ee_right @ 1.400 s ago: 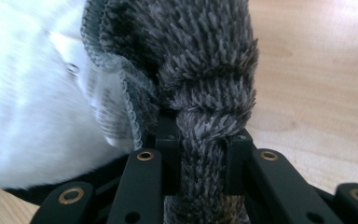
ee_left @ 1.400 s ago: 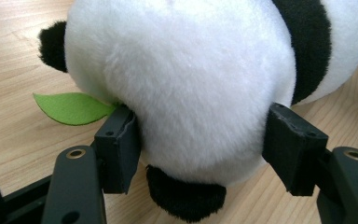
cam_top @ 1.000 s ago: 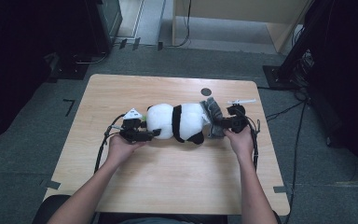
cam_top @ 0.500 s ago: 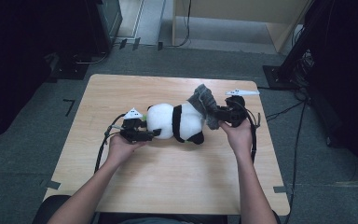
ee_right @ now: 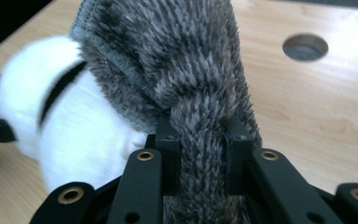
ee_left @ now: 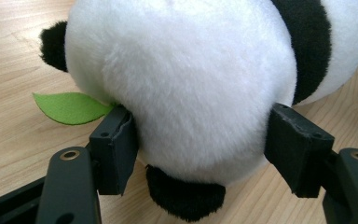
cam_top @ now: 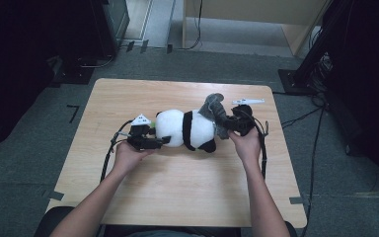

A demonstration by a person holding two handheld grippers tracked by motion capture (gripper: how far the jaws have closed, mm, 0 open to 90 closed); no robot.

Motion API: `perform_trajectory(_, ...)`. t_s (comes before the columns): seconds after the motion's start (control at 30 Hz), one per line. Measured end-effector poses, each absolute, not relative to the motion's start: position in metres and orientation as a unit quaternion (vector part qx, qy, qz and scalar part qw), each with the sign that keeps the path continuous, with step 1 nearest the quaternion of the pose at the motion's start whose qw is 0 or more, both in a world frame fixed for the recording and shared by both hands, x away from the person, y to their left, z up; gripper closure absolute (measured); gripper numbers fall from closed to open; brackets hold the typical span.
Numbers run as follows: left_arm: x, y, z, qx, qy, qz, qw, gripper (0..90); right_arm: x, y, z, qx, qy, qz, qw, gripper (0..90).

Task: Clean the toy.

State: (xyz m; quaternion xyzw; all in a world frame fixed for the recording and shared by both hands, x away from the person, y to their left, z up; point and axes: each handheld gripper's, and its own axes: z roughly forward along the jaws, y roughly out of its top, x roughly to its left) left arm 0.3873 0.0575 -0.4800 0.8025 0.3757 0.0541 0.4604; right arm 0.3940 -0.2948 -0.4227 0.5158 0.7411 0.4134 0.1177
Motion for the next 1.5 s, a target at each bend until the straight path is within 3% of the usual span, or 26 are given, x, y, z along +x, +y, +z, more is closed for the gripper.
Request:
perform_trajectory(0.2,0.388,0.058,-0.481,0.802,0.38,0.049,0.459,29.5,0.398,-0.296,-0.441,0.529,0.747,0.387,0.113,74.8)
perform_trajectory(0.37,0.389,0.058,-0.481,0.801,0.382,0.047,0.459,29.4,0.403,-0.294,-0.461,0.544,0.754,0.361,0.08,75.5)
perform_trajectory(0.7,0.389,0.058,-0.48,0.803,0.383,0.044,0.454,30.8,0.404,-0.3,-0.466,0.551,0.754,0.351,0.063,75.3)
perform_trajectory(1.1,0.388,0.058,-0.48,0.802,0.387,0.046,0.453,32.0,0.376,-0.308,-0.388,0.517,0.736,0.418,0.128,75.6)
perform_trajectory(1.33,0.387,0.057,-0.478,0.804,0.384,0.05,0.451,33.9,0.358,-0.267,-0.358,0.452,0.766,0.439,0.126,75.6)
perform_trajectory(1.5,0.386,0.056,-0.477,0.804,0.382,0.054,0.453,35.0,0.356,-0.226,-0.363,0.411,0.797,0.43,0.108,75.5)
